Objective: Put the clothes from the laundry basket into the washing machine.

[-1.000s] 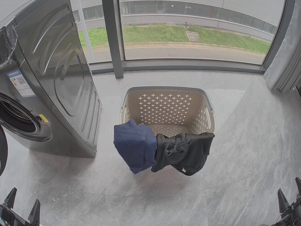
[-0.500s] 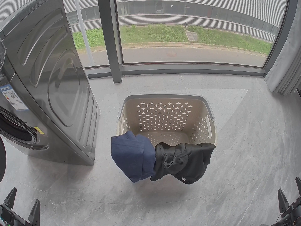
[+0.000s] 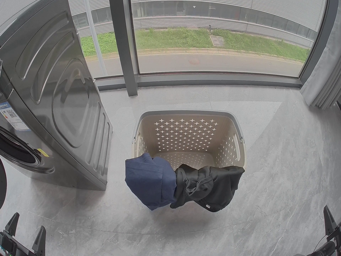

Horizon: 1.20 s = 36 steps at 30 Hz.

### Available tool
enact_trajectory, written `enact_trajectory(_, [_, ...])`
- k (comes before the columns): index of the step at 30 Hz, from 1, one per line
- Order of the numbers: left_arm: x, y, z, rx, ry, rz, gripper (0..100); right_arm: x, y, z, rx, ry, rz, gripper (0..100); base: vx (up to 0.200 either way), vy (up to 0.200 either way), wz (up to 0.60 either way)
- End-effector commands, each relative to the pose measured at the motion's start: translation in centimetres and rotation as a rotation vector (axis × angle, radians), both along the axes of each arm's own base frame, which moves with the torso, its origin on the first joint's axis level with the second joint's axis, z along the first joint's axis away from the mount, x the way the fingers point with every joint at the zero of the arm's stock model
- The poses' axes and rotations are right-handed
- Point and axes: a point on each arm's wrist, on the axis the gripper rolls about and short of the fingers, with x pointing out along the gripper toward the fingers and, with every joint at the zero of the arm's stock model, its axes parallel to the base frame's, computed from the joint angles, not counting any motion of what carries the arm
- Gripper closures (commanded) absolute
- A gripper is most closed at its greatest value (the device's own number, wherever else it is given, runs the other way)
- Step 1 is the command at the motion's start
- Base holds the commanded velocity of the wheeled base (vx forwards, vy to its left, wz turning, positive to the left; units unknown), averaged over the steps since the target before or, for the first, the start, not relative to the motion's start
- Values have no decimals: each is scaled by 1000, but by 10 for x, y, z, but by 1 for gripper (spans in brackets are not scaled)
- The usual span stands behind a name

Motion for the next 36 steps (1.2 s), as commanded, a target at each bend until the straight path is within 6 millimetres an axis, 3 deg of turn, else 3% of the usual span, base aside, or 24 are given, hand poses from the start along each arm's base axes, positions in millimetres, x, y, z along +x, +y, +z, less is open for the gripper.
enact_trajectory(1, [0, 0, -5, -1, 6, 0, 0, 41, 0, 22, 9, 320, 28, 0, 0, 0, 0])
enact_trajectory(11, [0, 0, -5, 2, 6, 0, 0, 115, 3, 25, 25, 497, 71, 0, 0, 0, 0])
enact_trajectory(26, [0, 0, -5, 2, 6, 0, 0, 177, 37, 12, 142, 639, 217, 0, 0, 0, 0])
enact_trajectory(36, [0, 0, -5, 1, 6, 0, 0, 212, 77, -16, 62, 706, 230, 0, 0, 0, 0])
